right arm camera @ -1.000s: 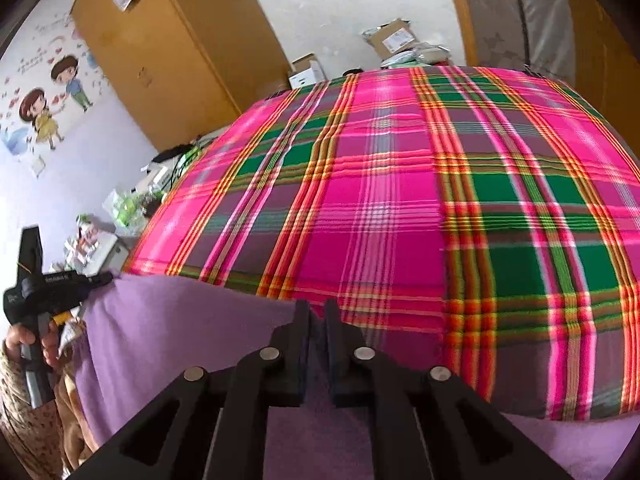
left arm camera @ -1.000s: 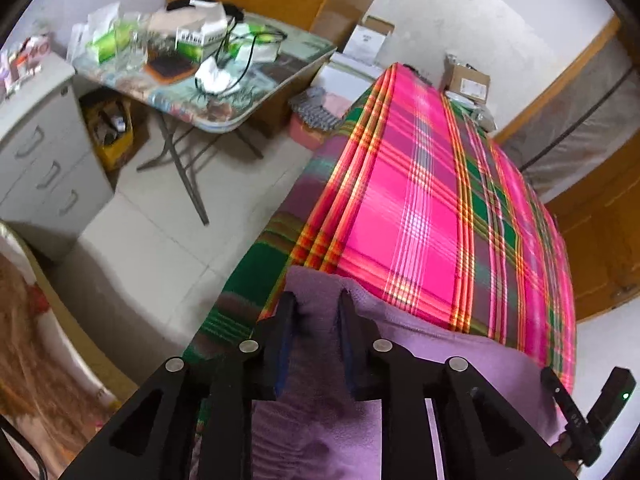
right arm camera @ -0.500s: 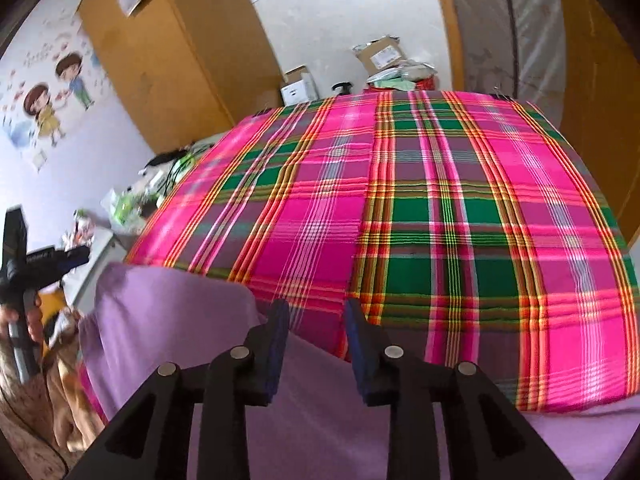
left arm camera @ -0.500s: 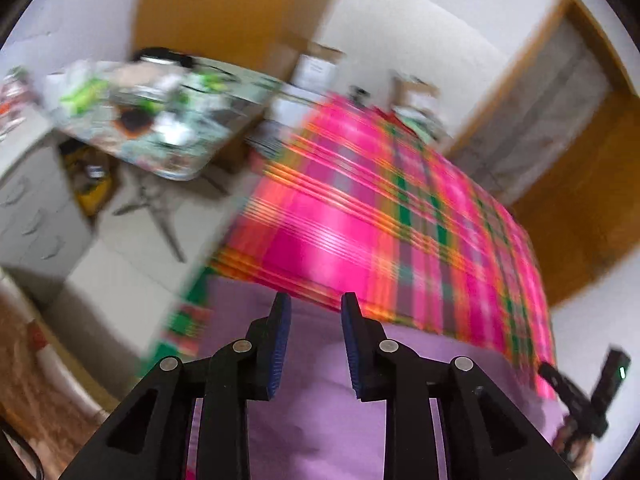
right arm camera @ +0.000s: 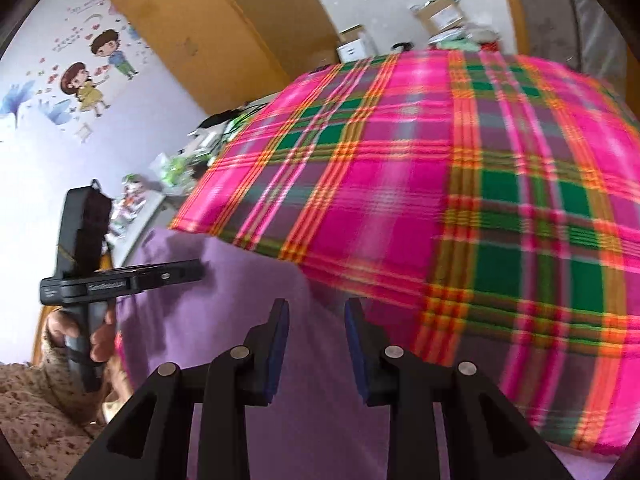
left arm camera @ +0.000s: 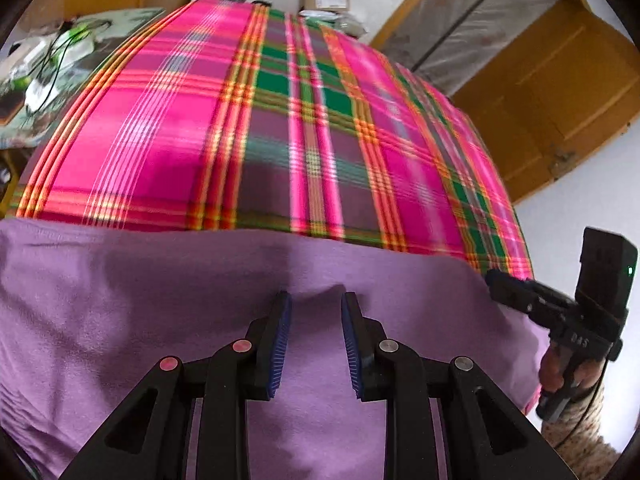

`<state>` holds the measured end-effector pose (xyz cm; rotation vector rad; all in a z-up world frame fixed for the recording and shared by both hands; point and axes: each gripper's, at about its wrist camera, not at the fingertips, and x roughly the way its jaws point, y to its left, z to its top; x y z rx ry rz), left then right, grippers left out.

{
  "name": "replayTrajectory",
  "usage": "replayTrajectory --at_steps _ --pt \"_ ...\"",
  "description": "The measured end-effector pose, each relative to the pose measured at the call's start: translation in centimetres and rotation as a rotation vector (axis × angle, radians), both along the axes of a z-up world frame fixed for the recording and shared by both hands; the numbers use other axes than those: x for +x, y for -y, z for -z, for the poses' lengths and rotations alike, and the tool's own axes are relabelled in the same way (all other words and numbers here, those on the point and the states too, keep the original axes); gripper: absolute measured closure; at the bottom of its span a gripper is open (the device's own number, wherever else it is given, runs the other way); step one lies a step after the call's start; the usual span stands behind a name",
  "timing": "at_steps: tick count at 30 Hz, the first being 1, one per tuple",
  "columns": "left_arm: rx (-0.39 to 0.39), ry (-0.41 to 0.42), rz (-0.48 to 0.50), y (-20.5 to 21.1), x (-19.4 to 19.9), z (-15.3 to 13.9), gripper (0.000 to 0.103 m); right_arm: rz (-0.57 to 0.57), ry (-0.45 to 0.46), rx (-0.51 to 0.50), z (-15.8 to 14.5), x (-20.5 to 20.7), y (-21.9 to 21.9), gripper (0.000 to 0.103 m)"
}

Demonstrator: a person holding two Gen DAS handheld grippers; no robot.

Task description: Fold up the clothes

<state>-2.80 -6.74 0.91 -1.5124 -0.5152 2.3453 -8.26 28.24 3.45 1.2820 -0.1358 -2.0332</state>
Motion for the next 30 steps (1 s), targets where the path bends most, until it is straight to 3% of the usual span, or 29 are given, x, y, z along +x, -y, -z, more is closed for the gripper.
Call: replayTrajectory --at_steps 4,6,10,20,30 --pt "-0.009 -0.004 -0.004 0.0 0.2 -0.3 0.076 -0.028 0.008 -0.003 1.1 0.2 0.8 0.076" --pt "-0.014 -0.002 -0.007 0.1 -0.1 -0.1 0.076 -0.039 -0.003 -0.002 1.4 0.5 1.2 0.086" --pt "-0.019 -0.004 -0.012 -0.1 -0.5 -0.1 0.076 -0.067 -0.053 0.013 0.9 1.4 1.6 0.094" --pt "-0.005 -0.037 -0.03 -0.1 -0.2 -1.0 0.076 -0.202 -0.105 0.008 0.0 5.8 2.5 0.097" --pt "-0.004 -0.064 -0.003 -0.9 -0.2 -1.7 0.076 -0.242 -0.04 0.02 0.9 7.2 3.4 0.096"
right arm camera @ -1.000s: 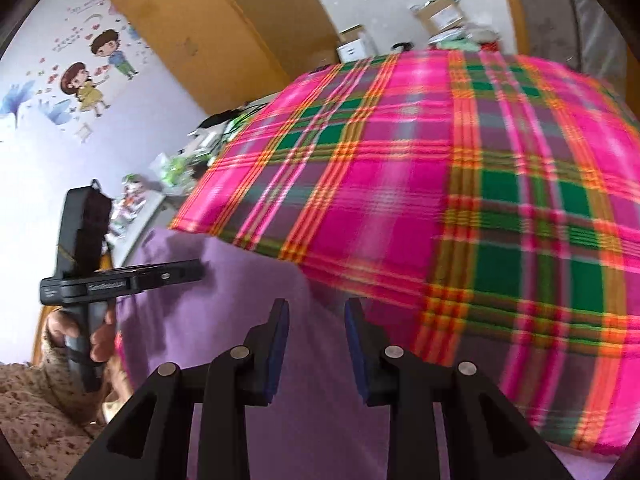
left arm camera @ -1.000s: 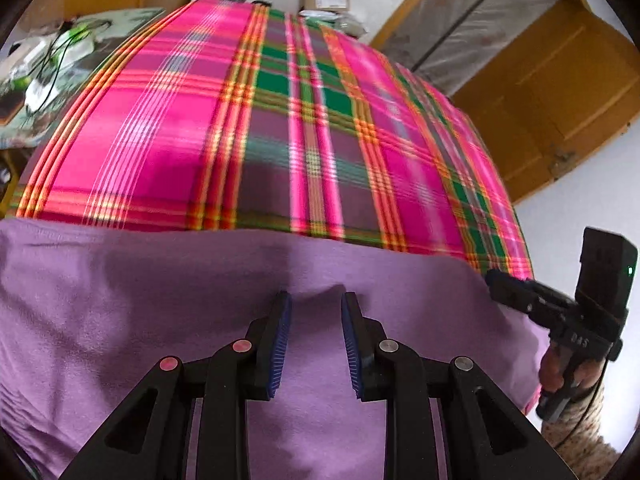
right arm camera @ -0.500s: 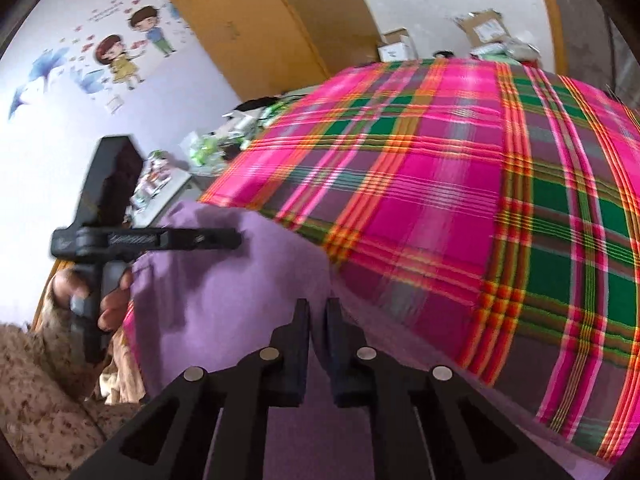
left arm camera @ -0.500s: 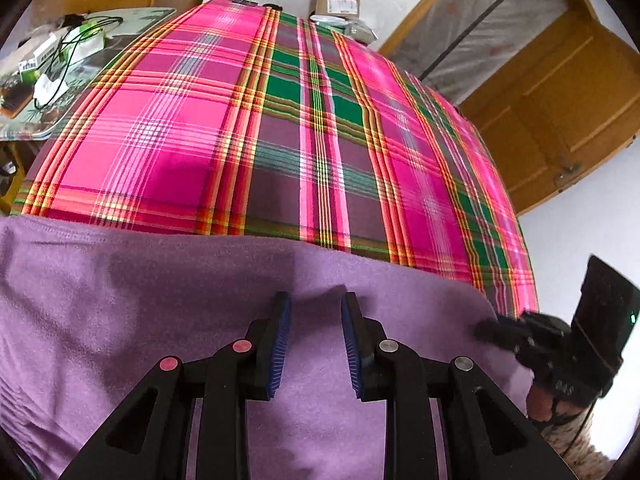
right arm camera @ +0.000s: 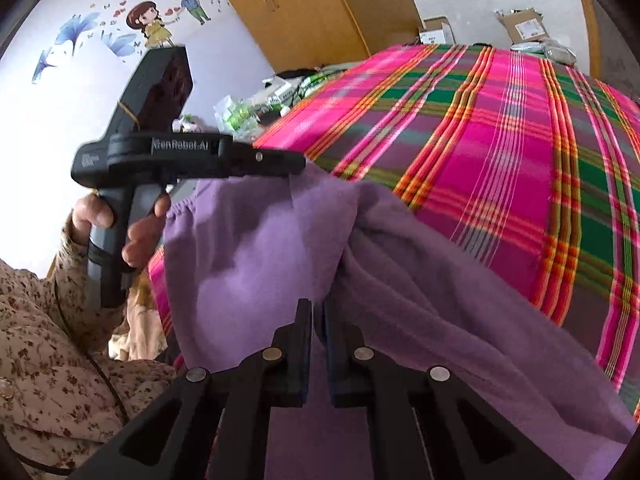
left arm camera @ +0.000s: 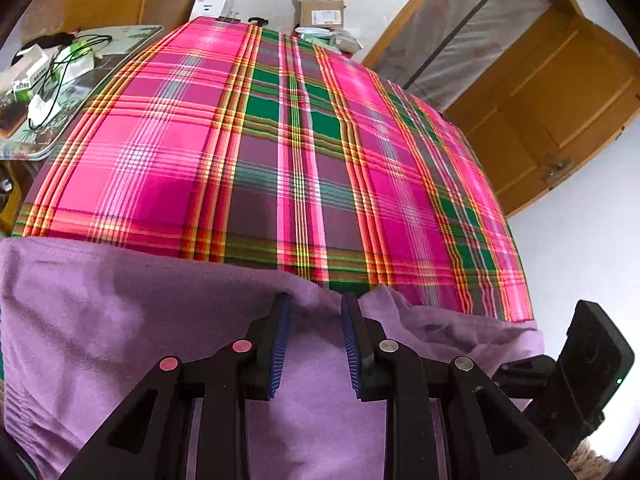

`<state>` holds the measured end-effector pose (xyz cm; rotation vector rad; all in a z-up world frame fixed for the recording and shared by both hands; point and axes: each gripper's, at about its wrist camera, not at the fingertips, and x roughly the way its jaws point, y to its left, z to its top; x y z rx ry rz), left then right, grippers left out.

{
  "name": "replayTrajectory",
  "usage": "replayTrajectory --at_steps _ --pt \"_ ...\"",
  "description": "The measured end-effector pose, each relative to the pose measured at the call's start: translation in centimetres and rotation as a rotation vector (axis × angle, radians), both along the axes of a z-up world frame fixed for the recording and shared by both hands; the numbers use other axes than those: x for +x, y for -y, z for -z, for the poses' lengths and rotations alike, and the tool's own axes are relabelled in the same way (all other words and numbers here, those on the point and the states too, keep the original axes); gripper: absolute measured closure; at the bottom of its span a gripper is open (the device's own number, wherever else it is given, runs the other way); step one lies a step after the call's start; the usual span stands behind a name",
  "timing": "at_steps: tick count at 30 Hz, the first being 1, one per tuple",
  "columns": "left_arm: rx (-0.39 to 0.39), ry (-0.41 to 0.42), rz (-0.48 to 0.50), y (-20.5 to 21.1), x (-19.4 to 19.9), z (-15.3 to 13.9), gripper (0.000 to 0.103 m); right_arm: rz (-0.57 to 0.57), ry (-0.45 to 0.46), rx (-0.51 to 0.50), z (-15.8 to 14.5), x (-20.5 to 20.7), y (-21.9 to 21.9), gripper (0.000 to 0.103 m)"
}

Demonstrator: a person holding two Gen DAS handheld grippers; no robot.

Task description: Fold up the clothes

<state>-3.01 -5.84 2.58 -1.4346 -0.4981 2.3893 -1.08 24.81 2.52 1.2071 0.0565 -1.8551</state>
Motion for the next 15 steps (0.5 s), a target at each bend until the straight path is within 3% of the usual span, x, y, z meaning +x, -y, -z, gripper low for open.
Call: replayTrajectory --at_steps 6,10,13,15 --pt "-0.003 0.025 0.01 0.2 -0.3 0.8 0.076 0.021 0.03 -0.022 -1.2 -1.3 -0.6 0.094" --pt "-0.003 0.046 -0.004 0.9 -0.5 1.3 0.076 0.042 -0.025 -0.027 -3.0 -2.3 -1.6 0.092" --pt "0.002 0.046 -0.006 1.1 -0.5 1.5 0.076 0.079 -0.076 0.008 -3.5 -3.5 -1.9 0.09" --pt "0.005 0.043 -0.006 1.1 -0.5 1.5 0.076 0.116 -0.102 0.083 -2.7 -4.9 -1.8 0.083"
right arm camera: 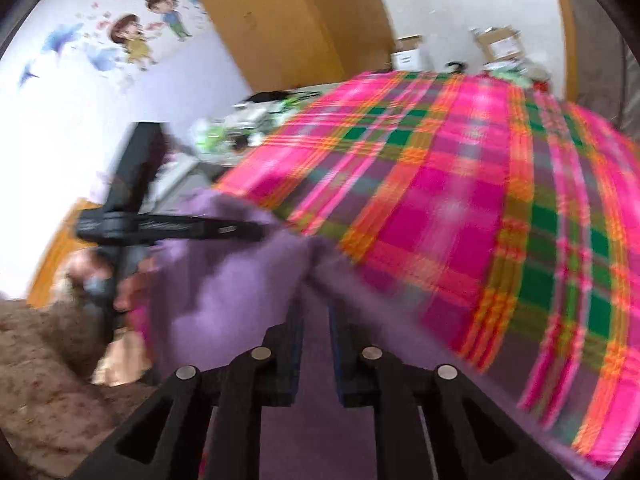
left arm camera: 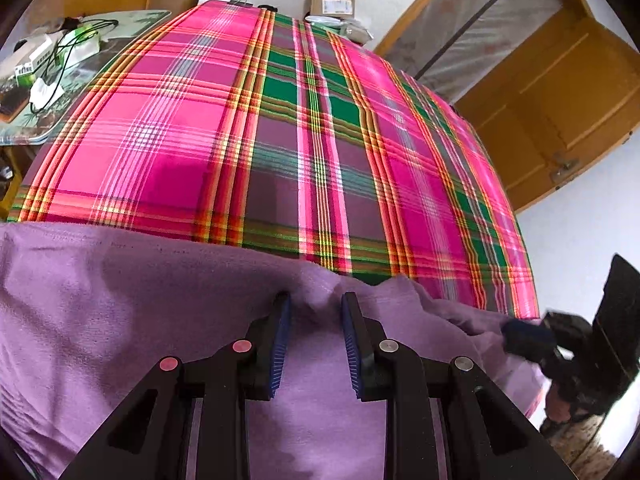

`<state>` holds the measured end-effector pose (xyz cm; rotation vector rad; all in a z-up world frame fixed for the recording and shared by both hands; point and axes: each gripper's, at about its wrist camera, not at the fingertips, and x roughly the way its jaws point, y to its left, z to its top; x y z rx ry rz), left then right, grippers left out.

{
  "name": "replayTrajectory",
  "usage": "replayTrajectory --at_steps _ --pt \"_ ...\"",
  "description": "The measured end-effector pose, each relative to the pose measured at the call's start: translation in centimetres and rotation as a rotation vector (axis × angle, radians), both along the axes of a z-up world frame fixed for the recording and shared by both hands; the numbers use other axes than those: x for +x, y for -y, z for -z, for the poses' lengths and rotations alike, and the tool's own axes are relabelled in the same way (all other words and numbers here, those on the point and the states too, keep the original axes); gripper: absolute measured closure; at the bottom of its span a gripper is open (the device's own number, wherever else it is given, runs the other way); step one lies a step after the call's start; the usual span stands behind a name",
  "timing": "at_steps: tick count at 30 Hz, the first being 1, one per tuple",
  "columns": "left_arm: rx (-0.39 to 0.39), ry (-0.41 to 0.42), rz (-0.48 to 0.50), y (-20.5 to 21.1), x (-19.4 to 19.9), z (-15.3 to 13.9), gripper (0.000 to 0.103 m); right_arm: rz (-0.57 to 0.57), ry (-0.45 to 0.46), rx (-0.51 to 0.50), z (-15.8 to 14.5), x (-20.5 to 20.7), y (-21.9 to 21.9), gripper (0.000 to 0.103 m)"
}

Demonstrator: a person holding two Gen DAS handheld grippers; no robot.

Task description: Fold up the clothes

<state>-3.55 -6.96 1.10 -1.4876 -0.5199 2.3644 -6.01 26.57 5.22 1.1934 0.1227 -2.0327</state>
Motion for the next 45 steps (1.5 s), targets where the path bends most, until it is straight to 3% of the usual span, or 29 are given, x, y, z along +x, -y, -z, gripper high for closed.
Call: replayTrajectory --at_steps 1,5,7,10,14,15,21,25,37,42,45 --pt "-0.001 -0.001 0.001 0.0 0.0 0.0 0.076 0.0 0.027 0.002 0.5 -0.7 0.1 0.083" --pt "0.005 -0.003 0.001 0.1 0.0 -0.1 0.076 -0.018 0.279 -0.144 3.3 -3.4 0.2 0.083" --pt "0.006 -0.003 -0.001 0.3 0.1 -0.1 0.076 -0.031 0.34 -0.179 4.0 -4.0 0.3 0.083" --pt "0.01 -0.004 -0.005 0.6 -0.1 -0.1 0.076 -0.042 0.311 -0.128 4.2 -3.9 1.0 0.083" --pt "0.013 -0.002 -0.006 0.7 -0.3 0.1 0.076 -0.085 0.094 0.044 3.1 -2.2 2.9 0.081" --pt "0.014 -0.001 -0.006 0.7 -0.4 0.1 0.076 -0.101 0.082 0.068 3.1 -2.0 3.4 0.081" --pt "0.023 -0.002 -0.002 0.9 -0.7 0.2 0.076 -0.091 0.152 0.024 4.2 -3.2 4.2 0.081" --pt "0.029 0.001 -0.001 1.1 -0.8 0.3 0.076 -0.109 0.145 0.028 4.2 -3.4 4.8 0.081" --pt "0.045 0.003 -0.011 1.5 -1.4 0.5 0.076 0.058 0.152 -0.078 3.8 -5.9 3.8 0.082" --pt "0.046 0.002 -0.012 1.6 -1.4 0.6 0.076 -0.074 0.006 0.12 3.6 -3.3 5.1 0.081" --pt "0.044 0.003 -0.013 1.6 -1.5 0.6 0.076 -0.099 -0.029 0.159 3.8 -2.9 5.7 0.079"
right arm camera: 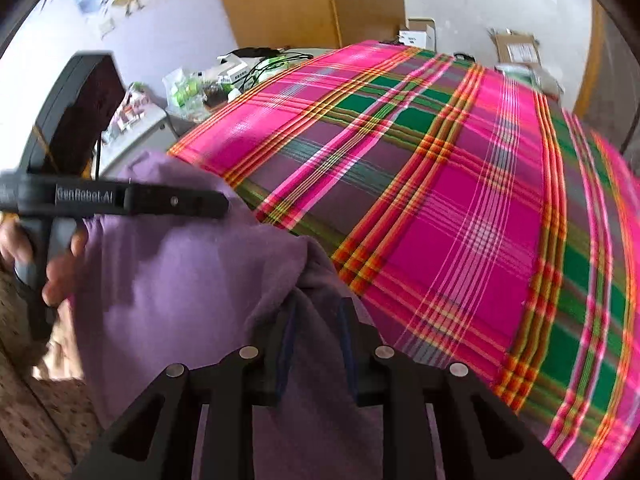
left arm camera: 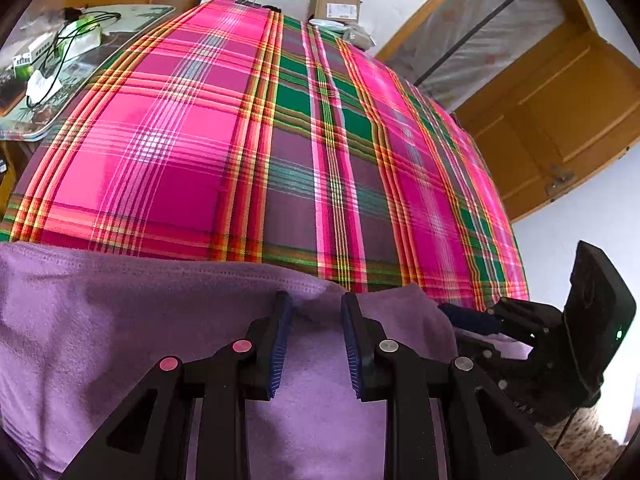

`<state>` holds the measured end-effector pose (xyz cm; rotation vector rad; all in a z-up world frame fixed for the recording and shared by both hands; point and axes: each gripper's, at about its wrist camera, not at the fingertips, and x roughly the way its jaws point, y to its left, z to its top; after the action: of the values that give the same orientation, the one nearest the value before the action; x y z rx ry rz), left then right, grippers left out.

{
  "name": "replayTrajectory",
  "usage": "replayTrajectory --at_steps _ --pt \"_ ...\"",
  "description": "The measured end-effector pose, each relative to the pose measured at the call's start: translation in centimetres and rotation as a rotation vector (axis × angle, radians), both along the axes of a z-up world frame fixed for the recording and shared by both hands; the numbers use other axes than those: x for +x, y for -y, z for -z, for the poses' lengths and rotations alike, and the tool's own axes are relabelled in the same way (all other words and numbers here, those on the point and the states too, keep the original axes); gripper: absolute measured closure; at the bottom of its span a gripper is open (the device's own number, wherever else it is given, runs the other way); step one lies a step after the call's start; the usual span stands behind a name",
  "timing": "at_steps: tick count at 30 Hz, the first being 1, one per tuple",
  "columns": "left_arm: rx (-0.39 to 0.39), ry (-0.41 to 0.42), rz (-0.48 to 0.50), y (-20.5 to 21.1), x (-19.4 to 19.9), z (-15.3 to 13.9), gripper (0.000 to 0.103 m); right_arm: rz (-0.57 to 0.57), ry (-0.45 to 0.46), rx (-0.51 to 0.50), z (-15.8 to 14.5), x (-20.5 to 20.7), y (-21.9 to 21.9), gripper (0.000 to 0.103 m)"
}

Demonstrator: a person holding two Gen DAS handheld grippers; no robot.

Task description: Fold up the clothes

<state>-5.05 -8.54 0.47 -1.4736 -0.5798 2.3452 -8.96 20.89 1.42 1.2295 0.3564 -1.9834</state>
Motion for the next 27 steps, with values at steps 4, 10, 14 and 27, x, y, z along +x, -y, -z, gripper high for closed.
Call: replayTrajectory --at_steps 4,10,14,27 --pt "-0.003 0.001 -0.001 -0.1 0.0 0.0 0.076 -0.031 -0.018 0.01 0.1 -0.4 0.9 0.074" --pt "-0.004 0.001 -0.004 -0.1 0.0 -0.1 0.076 -0.026 -0.036 0.027 0.6 -1.3 1.4 0.071" --pt "-0.003 0.002 -0.003 -0.1 0.0 0.0 0.076 0.019 0.001 -0.018 0.6 -2.3 0.7 0.071" --pt "-0.011 0.003 -0.009 -0.1 -0.2 0.1 0.076 -0.078 0.01 0.013 0.5 -3.3 2.3 0.07"
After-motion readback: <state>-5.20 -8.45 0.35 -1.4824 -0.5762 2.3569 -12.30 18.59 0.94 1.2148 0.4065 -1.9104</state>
